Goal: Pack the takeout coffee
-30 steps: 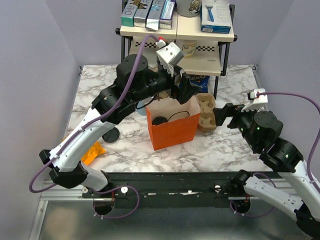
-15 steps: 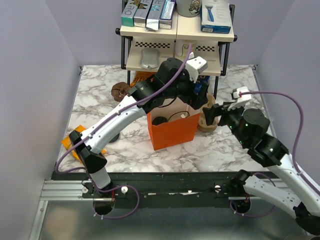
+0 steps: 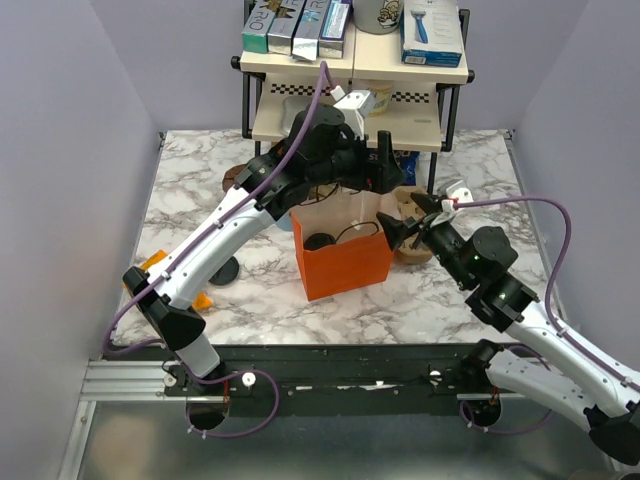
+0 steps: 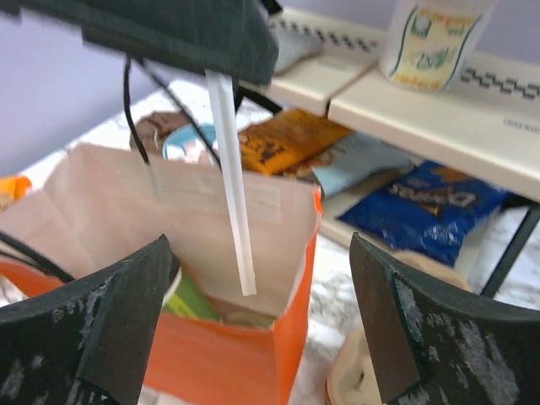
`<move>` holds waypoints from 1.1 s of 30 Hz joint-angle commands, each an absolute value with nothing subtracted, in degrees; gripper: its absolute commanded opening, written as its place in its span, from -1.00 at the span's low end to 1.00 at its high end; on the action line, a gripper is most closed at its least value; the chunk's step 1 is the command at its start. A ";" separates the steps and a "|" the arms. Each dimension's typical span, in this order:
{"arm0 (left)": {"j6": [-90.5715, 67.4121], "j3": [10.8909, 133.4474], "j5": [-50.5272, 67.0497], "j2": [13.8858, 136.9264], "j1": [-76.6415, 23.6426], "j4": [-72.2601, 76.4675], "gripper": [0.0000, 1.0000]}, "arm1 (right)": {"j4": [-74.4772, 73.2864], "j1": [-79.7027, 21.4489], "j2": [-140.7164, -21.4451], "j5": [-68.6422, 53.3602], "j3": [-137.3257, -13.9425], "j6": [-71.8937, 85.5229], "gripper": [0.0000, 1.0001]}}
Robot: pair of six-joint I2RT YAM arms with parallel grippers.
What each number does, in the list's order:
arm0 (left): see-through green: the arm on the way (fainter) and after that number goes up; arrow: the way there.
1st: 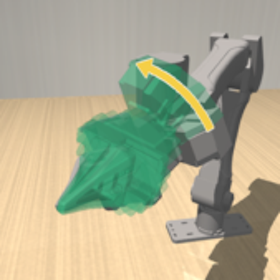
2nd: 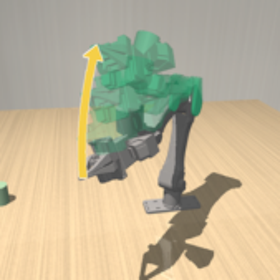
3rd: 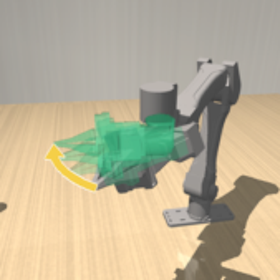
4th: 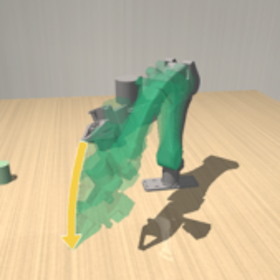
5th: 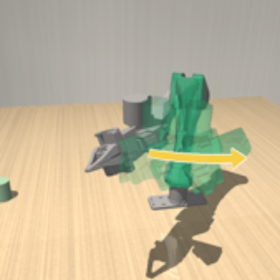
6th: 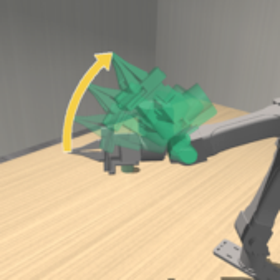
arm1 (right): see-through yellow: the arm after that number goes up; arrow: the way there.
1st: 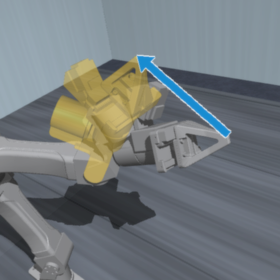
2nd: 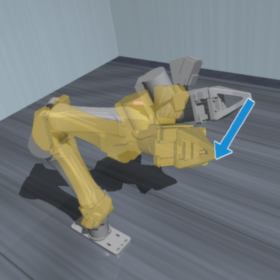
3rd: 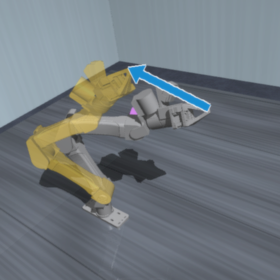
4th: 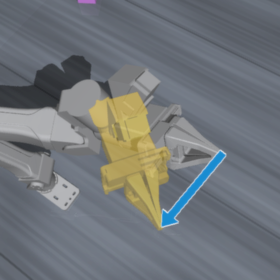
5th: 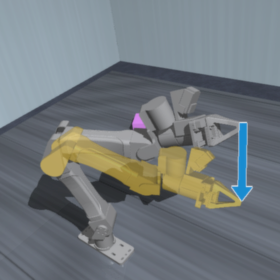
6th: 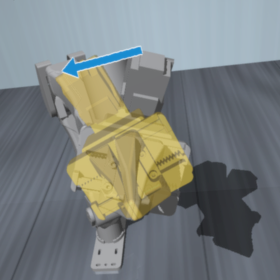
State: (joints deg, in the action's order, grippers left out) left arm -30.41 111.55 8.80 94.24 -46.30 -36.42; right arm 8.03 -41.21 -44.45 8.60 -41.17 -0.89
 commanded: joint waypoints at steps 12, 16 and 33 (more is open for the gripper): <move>-40.34 106.96 18.90 90.44 -45.00 -28.56 0.98 | 24.87 -38.59 -54.84 4.75 -43.51 4.83 0.70; -40.34 107.14 18.46 90.88 -44.83 -28.92 0.98 | 26.37 -38.41 -57.38 3.16 -44.29 5.27 0.65; -37.80 106.70 15.30 89.30 -44.21 -30.67 0.98 | 29.97 -38.06 -59.50 0.61 -44.30 6.24 -0.75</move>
State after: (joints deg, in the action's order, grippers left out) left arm -38.98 106.63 16.53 90.56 -44.66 -29.82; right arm 27.59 -38.50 -60.31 1.74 -43.13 7.03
